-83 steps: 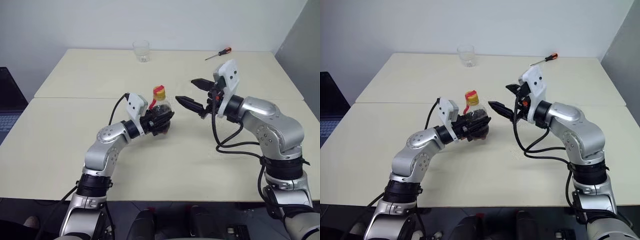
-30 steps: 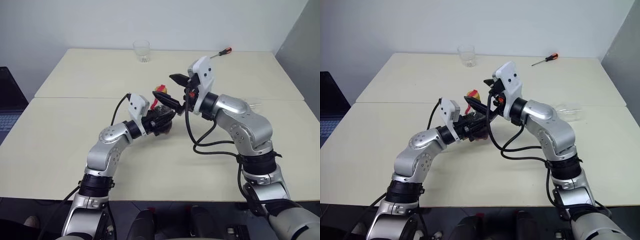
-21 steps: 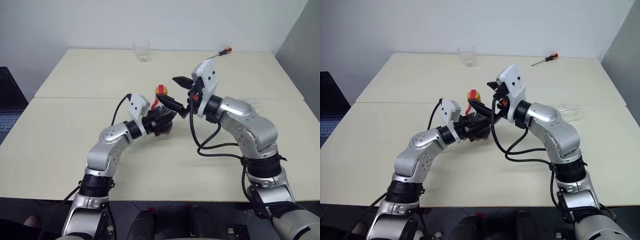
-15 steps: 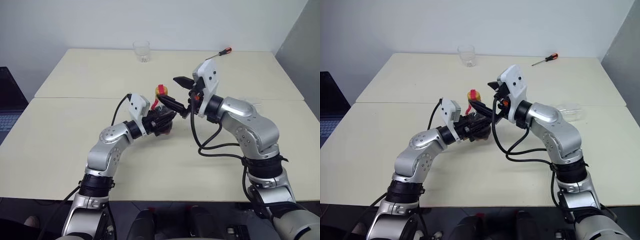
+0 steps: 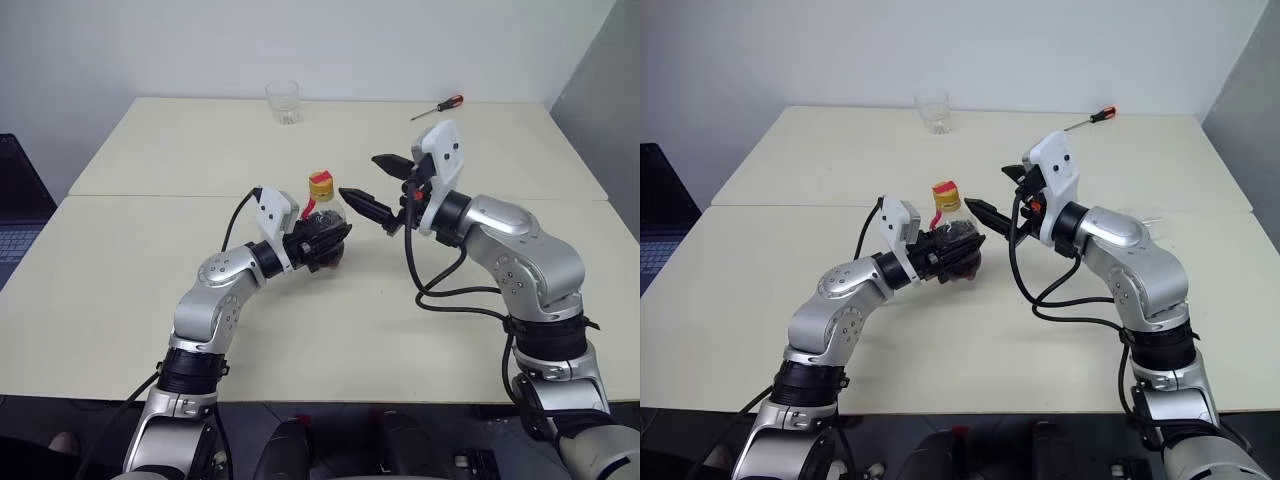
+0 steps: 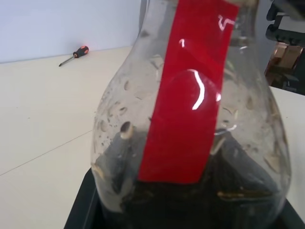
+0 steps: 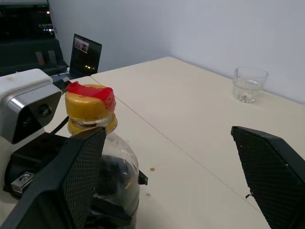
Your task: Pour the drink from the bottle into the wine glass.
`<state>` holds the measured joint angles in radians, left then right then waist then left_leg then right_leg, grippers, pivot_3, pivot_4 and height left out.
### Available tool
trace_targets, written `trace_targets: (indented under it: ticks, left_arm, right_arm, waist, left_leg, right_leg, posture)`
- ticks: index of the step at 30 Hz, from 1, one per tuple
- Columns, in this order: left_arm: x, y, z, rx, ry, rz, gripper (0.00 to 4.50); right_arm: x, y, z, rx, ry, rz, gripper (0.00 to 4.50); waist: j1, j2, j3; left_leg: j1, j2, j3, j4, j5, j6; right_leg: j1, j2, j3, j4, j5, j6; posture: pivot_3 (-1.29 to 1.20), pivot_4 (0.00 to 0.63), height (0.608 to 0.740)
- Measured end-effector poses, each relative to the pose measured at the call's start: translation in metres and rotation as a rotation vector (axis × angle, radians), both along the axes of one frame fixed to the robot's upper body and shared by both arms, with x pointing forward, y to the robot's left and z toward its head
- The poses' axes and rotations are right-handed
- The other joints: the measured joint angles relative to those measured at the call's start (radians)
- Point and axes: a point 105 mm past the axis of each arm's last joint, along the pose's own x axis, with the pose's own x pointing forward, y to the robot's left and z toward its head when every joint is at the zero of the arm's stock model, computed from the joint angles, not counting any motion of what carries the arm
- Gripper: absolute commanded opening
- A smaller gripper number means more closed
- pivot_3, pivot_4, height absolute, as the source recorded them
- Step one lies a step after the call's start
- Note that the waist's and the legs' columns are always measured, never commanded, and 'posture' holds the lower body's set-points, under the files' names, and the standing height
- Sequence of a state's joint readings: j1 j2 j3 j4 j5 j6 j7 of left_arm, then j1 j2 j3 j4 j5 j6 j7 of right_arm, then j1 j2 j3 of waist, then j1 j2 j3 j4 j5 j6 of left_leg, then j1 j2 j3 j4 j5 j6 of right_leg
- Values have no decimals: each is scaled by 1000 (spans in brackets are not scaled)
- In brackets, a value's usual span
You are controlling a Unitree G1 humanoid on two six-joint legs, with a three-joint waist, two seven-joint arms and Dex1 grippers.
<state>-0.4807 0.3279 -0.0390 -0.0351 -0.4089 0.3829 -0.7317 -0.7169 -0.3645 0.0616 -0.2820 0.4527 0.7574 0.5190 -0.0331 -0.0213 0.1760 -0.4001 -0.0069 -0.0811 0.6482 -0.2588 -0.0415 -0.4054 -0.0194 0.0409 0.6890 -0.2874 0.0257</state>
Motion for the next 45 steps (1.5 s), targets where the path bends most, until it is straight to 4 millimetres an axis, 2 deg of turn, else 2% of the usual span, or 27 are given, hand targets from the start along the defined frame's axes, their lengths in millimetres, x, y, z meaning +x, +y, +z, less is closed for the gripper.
trace_targets:
  ticks: [7, 13, 18, 24, 29, 39, 42, 45]
  left_arm:
    - [0, 0, 0, 0, -1, -2, 2047]
    - [0, 0, 1, 1, -4, -4, 2047]
    - [0, 0, 1, 1, -5, -3, 2047]
    - [0, 0, 1, 1, -4, -1, 2047]
    - [0, 0, 1, 1, -5, -1, 2047]
    - [1, 0, 1, 1, -5, 2, 2047]
    - [1, 0, 1, 1, -5, 2, 2047]
    - [1, 0, 1, 1, -6, 2, 2047]
  right_arm:
    - [0, -8, -8, -23, 25, -7, 4470]
    - [-9, -8, -11, 7, 81, 95, 4470]
    - [-18, 5, -8, 69, 120, 197, 4470]
    - [-22, 25, 9, 125, 98, 273, 4470]
    - [-20, 37, 10, 150, 116, 304, 4470]
    - [-10, 41, 9, 144, 97, 275, 4470]
    - [-9, 42, 9, 135, 90, 268, 3917]
    - [-10, 44, 8, 135, 86, 274, 2953]
  waist:
    - [1, 0, 0]
    - [0, 0, 0]
    - [0, 0, 0]
    - [0, 0, 0]
    - [1, 0, 0]
    - [1, 0, 0]
    - [1, 0, 0]
    - [1, 0, 0]
  left_leg:
    - [0, 0, 0, 0, 0, 0]
    - [0, 0, 0, 0, 0, 0]
    - [0, 0, 0, 0, 0, 0]
    - [0, 0, 0, 0, 0, 0]
    - [0, 0, 0, 0, 0, 0]
    - [0, 0, 0, 0, 0, 0]
    - [0, 0, 0, 0, 0, 0]
    - [0, 0, 0, 0, 0, 0]
  right_leg:
    - [0, 0, 0, 0, 0, 0]
    - [0, 0, 0, 0, 0, 0]
    - [0, 0, 0, 0, 0, 0]
    - [0, 0, 0, 0, 0, 0]
    - [0, 0, 0, 0, 0, 0]
    - [0, 0, 0, 0, 0, 0]
    - [0, 0, 0, 0, 0, 0]
    - [0, 0, 0, 0, 0, 0]
  posture:
    - [0, 150, 740]
    - [0, 150, 740]
    - [0, 150, 740]
    - [0, 150, 740]
    - [0, 150, 740]
    - [0, 150, 740]
    - [0, 150, 740]
    - [0, 150, 740]
